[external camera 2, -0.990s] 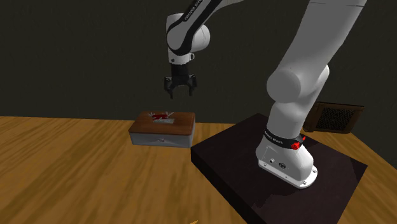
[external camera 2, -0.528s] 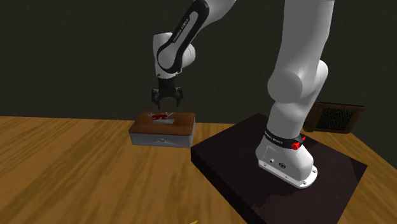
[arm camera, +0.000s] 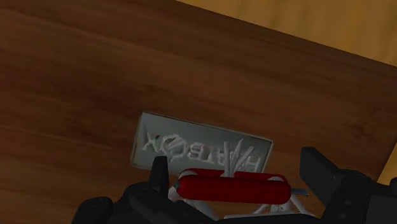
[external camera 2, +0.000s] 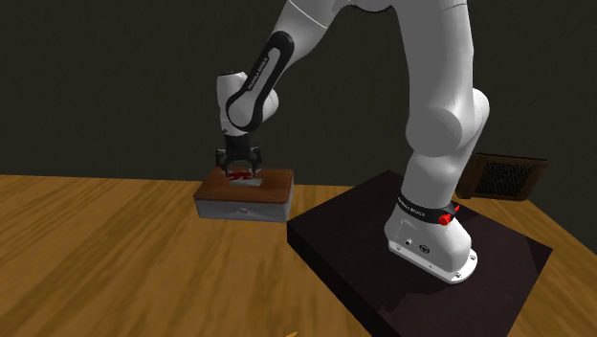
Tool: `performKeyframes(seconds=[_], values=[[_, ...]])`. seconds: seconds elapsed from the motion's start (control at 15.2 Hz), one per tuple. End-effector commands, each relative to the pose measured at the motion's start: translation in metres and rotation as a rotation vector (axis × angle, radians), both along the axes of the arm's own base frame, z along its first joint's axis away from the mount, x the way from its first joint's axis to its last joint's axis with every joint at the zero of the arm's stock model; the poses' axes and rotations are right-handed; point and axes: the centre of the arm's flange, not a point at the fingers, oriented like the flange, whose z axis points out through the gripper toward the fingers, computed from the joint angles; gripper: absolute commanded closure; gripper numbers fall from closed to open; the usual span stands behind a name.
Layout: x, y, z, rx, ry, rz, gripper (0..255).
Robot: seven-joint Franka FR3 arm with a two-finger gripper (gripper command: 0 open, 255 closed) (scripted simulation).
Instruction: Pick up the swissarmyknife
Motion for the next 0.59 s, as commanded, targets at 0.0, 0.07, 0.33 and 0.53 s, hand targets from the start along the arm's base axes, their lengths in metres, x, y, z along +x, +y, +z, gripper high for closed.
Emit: performKeyframes(seconds=[0.0, 0.07, 0.33, 0.53], values=[[0.002, 0.001, -0.010, 0.000, -0.001, -0.001, 0], [0.002, 0.001, -0.015, 0.000, -0.001, -0.001, 0], [0.002, 0.001, -0.029, 0.000, -0.001, -0.001, 0], [0.002, 0.001, -0.028, 0.000, -0.001, -0.001, 255]])
